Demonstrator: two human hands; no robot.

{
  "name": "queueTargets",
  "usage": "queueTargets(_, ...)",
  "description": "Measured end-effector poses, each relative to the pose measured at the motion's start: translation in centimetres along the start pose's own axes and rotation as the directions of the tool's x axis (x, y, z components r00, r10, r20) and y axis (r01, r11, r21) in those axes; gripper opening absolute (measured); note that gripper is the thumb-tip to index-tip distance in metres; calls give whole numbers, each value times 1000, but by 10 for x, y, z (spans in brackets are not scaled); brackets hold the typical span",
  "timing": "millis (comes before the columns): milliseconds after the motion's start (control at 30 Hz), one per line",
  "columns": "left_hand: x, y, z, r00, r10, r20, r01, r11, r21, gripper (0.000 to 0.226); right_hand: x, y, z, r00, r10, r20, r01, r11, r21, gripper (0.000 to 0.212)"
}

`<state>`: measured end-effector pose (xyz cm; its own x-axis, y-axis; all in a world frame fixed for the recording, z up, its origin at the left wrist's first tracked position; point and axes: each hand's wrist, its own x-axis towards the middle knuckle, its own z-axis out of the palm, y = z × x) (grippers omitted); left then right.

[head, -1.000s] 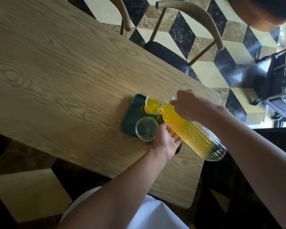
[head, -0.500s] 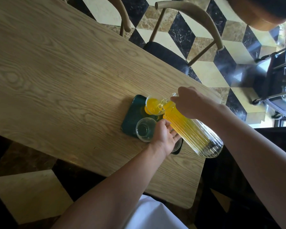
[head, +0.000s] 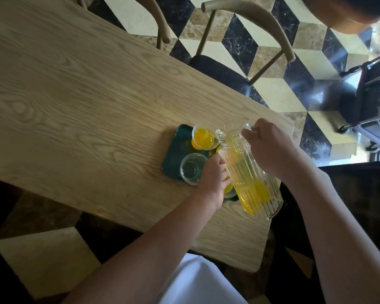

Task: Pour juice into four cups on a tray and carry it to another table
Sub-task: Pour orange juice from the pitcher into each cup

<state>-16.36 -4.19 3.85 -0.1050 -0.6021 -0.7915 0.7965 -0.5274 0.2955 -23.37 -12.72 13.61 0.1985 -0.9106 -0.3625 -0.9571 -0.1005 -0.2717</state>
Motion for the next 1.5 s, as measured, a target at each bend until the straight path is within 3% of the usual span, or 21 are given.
queueTargets(167,-21,-19,-8,1000,9,0,-9,999,32,36,-29,7,2,1000,-4,-7,4,1000,17,27)
queueTargets(533,-47,-59,-30,988,24,-154,-26,1000,-11,59,-85,13,48,997,-59,52,56,997,59,26)
queueTargets(667,-54,-64,-33,985,-52,-162,43,997,-59,69,-83,16,48,989,47,140,-52,998,35,30)
queueTargets(800,-61,-63,-34,983,-113,-144,95,988,-124,68,-80,17,42,980,44,195,-49,998,24,32)
queueTargets(1100,-63,-57,-31,981,-110,-163,71,971,-227,64,-78,5,53,984,-78,161,98,988,-119,25)
queueTargets(1267,-64,-58,-32,982,-106,-158,73,977,-202,58,-78,-3,60,961,-145,234,199,952,-231,31)
queueTargets(1367,-65,-56,-33,981,-127,-145,93,971,-221,62,-73,-4,57,938,-235,254,318,876,-363,32)
queueTargets(1433,-66,-55,-33,982,-143,-121,110,962,-249,68,-72,2,57,894,-324,310,441,759,-479,35)
queueTargets(1500,-65,-54,-34,983,-156,-97,127,958,-256,71,-68,3,53,889,-342,305,457,716,-528,38)
